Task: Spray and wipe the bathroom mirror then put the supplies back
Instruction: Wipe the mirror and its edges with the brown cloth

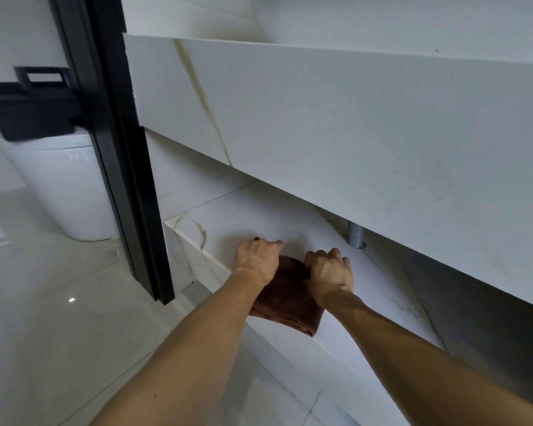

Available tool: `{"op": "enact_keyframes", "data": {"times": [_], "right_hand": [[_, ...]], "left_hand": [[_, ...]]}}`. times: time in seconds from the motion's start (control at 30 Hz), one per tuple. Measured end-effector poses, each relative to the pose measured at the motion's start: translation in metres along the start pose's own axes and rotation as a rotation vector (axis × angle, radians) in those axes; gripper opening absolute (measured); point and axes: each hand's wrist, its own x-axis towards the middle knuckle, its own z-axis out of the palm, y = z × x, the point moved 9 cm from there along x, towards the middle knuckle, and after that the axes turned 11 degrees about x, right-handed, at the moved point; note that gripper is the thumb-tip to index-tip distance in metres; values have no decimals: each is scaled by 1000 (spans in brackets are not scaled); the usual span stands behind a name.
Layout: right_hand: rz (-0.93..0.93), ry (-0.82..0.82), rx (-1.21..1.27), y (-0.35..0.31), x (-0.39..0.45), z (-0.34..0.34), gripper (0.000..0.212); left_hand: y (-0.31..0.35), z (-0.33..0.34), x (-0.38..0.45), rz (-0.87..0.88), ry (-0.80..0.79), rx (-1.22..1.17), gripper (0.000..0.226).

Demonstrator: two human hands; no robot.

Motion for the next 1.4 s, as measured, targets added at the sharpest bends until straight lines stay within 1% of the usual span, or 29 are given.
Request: {"op": "enact_keyframes", "data": {"times": [0.03,0.1,0.2,0.27,0.37,0.43,0.53,0.67,0.77,0.9,1.0,1.1,1.2,1.33,1.4], "right_hand": [[-25,35,-2,-6,-4,-4,25],[-83,86,42,-25,-11,-15,28],[-160,114,150,-63,-16,-36,32],[-232,117,217,-96,-18,-49,31],[-306,108,337,-149,-22,-69,20],[-341,106,412,-186,-25,-89,13],[-422,107,517,-252,-32,-136,14],[-528,95,650,-335,-38,-225,17],[-583,93,713,-381,-43,-304,8],[-688,92,777,-422,-49,-420,10],[-740,149,793,-441,-47,-516,14],[-730,246,785,-448,-34,-614,15],[-687,356,758,-441,-19,-710,15],[-647,504,704,-409,0,-830,13],[-603,580,723,-383,9,-884,16]], "left_hand": [[-4,-3,-9,-33,53,-35,26],[-19,-9,-26,-113,147,-121,24],[-55,-17,-54,-244,234,-276,28],[-86,-26,-73,-326,287,-335,28],[-137,-48,-100,-443,346,-383,27],[-174,-74,-121,-489,390,-390,29],[-237,-129,-154,-564,424,-328,30],[-313,-227,-194,-652,475,-287,19],[-357,-308,-220,-706,511,-257,16],[-400,-427,-237,-749,553,-219,22],[-423,-518,-238,-759,596,-199,23],[-437,-612,-225,-769,647,-191,25],[-439,-704,-206,-761,694,-180,21],[-427,-816,-170,-692,802,-198,21],[-411,-865,-150,-636,853,-236,19]]}}
